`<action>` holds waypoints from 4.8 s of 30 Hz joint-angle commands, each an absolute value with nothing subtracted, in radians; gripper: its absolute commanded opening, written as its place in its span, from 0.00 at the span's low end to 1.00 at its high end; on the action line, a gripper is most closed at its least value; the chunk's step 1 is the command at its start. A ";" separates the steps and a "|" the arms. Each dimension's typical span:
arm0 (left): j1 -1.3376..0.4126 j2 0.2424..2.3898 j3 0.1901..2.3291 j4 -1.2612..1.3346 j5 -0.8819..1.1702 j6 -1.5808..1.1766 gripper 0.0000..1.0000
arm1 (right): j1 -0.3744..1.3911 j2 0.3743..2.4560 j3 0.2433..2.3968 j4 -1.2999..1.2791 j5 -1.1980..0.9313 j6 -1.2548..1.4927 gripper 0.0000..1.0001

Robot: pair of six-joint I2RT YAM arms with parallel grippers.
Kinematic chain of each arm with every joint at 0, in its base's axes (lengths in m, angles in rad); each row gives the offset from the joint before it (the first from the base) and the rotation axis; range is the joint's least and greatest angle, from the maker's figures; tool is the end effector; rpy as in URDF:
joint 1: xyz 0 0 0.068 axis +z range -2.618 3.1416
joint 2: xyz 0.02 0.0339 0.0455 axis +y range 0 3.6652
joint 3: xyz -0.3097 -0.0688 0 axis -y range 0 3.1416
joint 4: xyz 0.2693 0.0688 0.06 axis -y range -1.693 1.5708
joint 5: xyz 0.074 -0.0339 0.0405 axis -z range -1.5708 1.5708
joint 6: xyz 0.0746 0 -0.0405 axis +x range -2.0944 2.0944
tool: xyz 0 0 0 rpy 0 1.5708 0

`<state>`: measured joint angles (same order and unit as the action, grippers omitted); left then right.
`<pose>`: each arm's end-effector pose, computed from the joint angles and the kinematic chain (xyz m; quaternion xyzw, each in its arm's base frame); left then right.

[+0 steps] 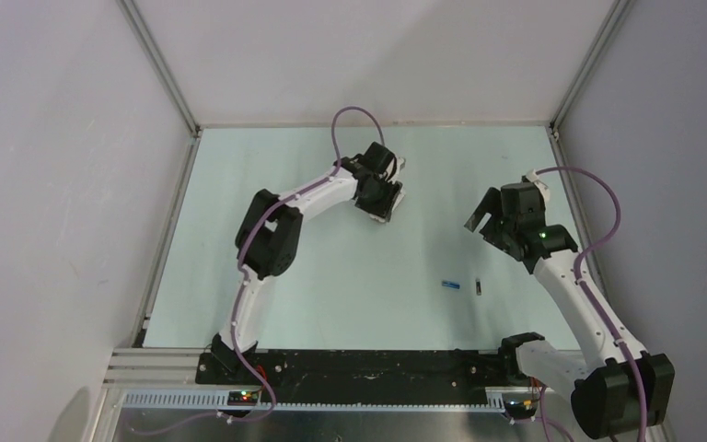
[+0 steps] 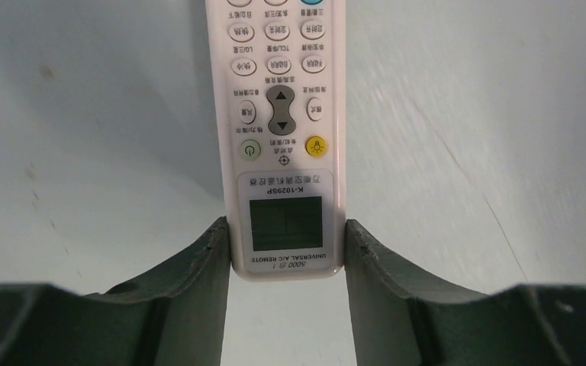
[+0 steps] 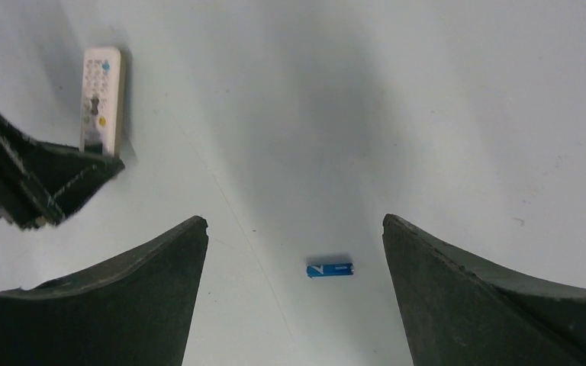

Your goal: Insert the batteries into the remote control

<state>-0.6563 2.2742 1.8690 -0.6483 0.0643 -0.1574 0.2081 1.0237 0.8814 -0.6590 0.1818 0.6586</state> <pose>0.4446 -0.3485 0.1697 0.2465 0.9343 -0.1297 0.2225 0.2342 0.0357 0.2933 0.2394 0.8921 0.0806 0.3746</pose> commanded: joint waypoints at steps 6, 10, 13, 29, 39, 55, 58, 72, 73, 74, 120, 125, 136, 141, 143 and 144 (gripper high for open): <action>-0.661 1.948 1.606 -0.651 0.318 -0.123 0.07 | 0.240 1.172 0.872 -0.459 -0.083 0.725 0.90; -0.661 1.867 1.530 -0.641 0.375 -0.137 0.04 | 0.270 1.282 0.873 -0.365 -0.226 0.822 0.91; -0.659 1.819 1.493 -0.632 0.413 -0.142 0.02 | 0.287 1.368 0.873 -0.285 -0.370 0.911 0.92; -0.644 1.669 1.459 -0.604 0.595 -0.089 0.02 | 0.298 1.552 0.887 0.124 -0.706 1.243 0.89; -0.630 1.658 1.474 -0.604 0.552 -0.043 0.05 | 0.293 1.549 0.887 0.125 -0.721 1.323 0.63; -0.630 1.616 1.480 -0.604 0.585 -0.002 0.28 | 0.308 1.516 0.887 0.087 -0.701 1.488 0.22; -0.630 1.594 1.485 -0.603 0.568 0.026 0.56 | 0.311 1.506 0.887 0.109 -0.711 1.551 0.18; -0.696 1.415 1.389 -0.589 0.508 0.505 0.77 | 0.320 1.490 0.887 0.123 -0.832 1.761 0.10; -0.726 1.410 1.364 -0.589 0.504 0.581 0.77 | 0.321 1.489 0.887 0.127 -0.836 1.776 0.10; -0.741 1.406 1.355 -0.587 0.474 0.614 0.77 | 0.322 1.489 0.887 0.128 -0.843 1.783 0.10; -0.791 1.476 1.310 -0.405 0.147 0.504 0.01 | 0.241 1.360 0.887 -0.099 -0.798 1.610 0.96; -0.734 1.452 1.322 -0.407 0.287 0.323 0.03 | 0.187 1.295 0.888 -0.167 -0.758 1.446 0.99; -0.575 1.463 1.339 -0.411 0.712 -0.045 0.08 | 0.258 1.262 0.986 -0.057 -0.639 0.964 0.99; -0.525 1.485 1.354 -0.410 0.912 -0.142 0.10 | 0.324 1.237 1.000 -0.015 -0.583 0.716 1.00; -0.507 1.496 1.358 -0.410 0.985 -0.203 0.10 | 0.337 1.232 1.000 0.027 -0.609 0.666 0.99; -0.504 1.503 1.359 -0.409 1.033 -0.218 0.10 | 0.342 1.231 1.000 0.034 -0.637 0.654 0.99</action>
<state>-0.5282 1.4960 1.3045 -0.4419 0.7948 -0.0826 0.3225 1.2617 0.9600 -0.0486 -0.6304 0.8581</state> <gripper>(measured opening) 0.314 0.993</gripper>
